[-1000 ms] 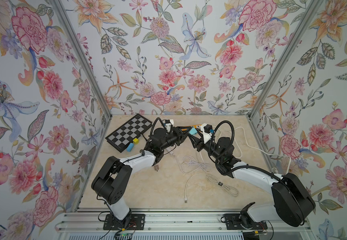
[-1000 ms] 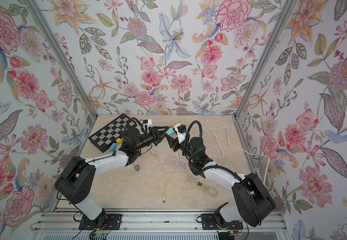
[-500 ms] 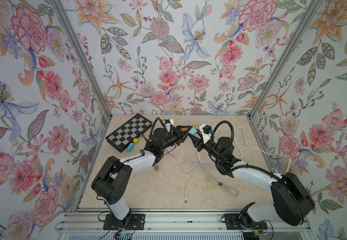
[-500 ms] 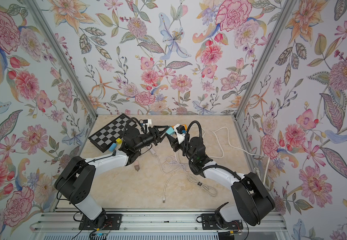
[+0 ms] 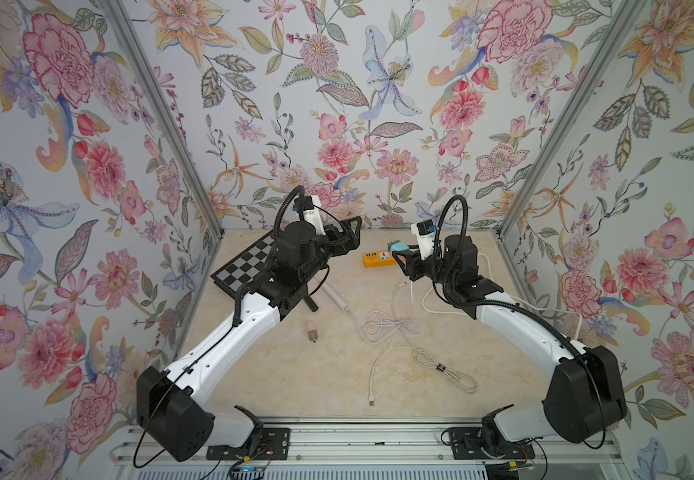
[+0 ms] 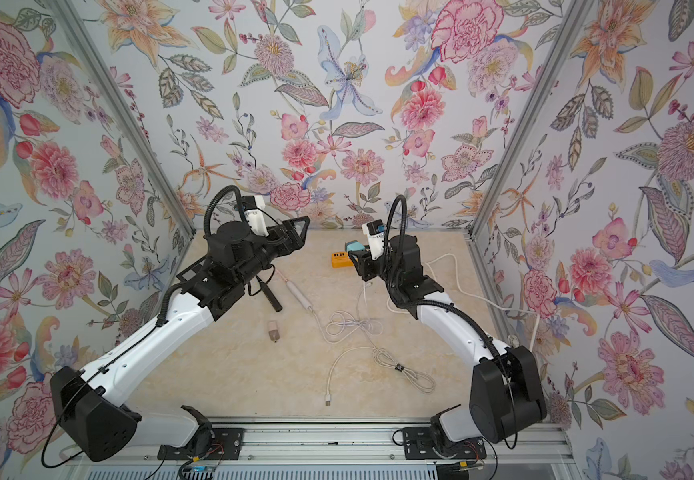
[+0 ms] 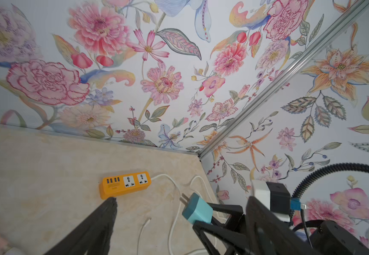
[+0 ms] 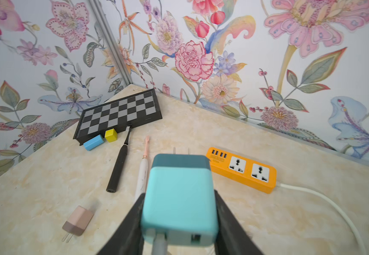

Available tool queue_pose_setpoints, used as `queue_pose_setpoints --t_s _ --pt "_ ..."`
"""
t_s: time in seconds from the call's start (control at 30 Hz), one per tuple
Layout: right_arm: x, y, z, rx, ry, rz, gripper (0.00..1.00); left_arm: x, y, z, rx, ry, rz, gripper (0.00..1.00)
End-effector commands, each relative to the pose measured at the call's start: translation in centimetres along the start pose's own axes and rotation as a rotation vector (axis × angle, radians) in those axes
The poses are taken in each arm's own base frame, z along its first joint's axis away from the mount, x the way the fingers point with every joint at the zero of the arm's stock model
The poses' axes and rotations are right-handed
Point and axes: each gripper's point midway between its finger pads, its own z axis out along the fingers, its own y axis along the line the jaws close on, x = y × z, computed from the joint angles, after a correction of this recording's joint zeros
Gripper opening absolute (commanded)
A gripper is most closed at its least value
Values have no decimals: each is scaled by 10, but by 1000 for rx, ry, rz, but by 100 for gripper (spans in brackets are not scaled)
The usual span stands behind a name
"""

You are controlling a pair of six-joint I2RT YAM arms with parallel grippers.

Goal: Charge the electric toothbrush
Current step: Pick up the plug from the center of the board, then move the socket to the center of the board.

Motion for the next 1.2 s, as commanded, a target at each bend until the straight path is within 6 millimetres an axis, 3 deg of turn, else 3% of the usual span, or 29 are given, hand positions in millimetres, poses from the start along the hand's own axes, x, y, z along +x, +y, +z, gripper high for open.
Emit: queue_pose_setpoints --t_s 0.0,0.13,0.33,0.47,0.57,0.73,0.87,1.0,1.17 --pt "63 -41 16 70 319 306 13 43 68 -6 -288 209 420 94" --pt "76 -71 46 83 396 406 12 62 78 -6 -279 293 587 97" --pt "69 -101 88 131 384 341 12 86 76 -9 -241 386 657 99" --pt "68 -125 120 160 369 332 13 100 87 -17 -251 451 734 99" --pt "64 -142 144 165 346 328 13 102 98 -24 -285 440 781 99" --pt "51 -161 182 115 281 300 13 101 99 -28 -275 393 795 99" --pt "50 -177 198 96 253 320 12 107 103 -26 -274 403 798 99" --pt "63 -186 204 109 270 322 10 113 112 -24 -301 434 816 99" --pt "94 -171 206 70 366 332 11 115 115 -23 -306 440 807 99"
